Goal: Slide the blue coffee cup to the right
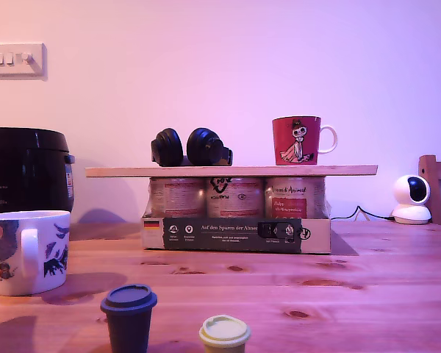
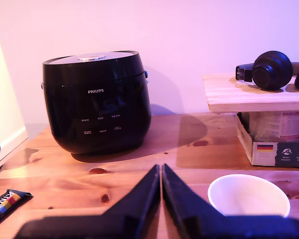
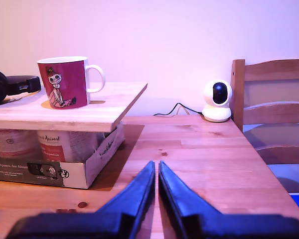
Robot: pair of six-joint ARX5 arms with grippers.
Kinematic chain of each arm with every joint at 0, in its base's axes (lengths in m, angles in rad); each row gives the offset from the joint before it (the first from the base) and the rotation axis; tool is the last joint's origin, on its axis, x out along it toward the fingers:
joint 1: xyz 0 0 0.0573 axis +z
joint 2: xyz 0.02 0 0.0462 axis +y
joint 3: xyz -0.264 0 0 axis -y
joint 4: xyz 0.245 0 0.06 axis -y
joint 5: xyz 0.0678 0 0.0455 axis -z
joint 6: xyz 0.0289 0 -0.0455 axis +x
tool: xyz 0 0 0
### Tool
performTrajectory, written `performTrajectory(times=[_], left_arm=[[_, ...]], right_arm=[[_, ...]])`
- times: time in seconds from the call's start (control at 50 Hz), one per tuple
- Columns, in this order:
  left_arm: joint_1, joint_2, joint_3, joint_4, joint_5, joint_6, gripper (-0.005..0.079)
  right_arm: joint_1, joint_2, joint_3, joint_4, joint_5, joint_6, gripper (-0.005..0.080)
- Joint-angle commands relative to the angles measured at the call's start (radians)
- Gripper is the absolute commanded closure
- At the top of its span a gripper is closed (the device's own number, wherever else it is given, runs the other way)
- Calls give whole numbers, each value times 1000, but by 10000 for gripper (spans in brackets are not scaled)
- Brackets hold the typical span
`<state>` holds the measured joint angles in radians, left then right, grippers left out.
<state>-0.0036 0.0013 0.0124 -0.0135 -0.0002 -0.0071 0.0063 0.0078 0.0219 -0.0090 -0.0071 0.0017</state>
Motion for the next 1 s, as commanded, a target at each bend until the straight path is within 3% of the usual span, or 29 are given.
performTrajectory(times=[0.0,0.5,0.74,0.98], left_arm=[[28,10,11,-52,101,-49,763],[27,10,11,-21,119,-56,763],[27,10,19,120,177,-243,763],[27,55,74,2,179,-352,763]], right_arm=[[-6,-6,-16,-149,-35,26,765],[-6,-6,14,-100,-39,27,765],[-6,-6,14,-101,-43,28,765],[-6,-6,14,-101,-47,53,765]])
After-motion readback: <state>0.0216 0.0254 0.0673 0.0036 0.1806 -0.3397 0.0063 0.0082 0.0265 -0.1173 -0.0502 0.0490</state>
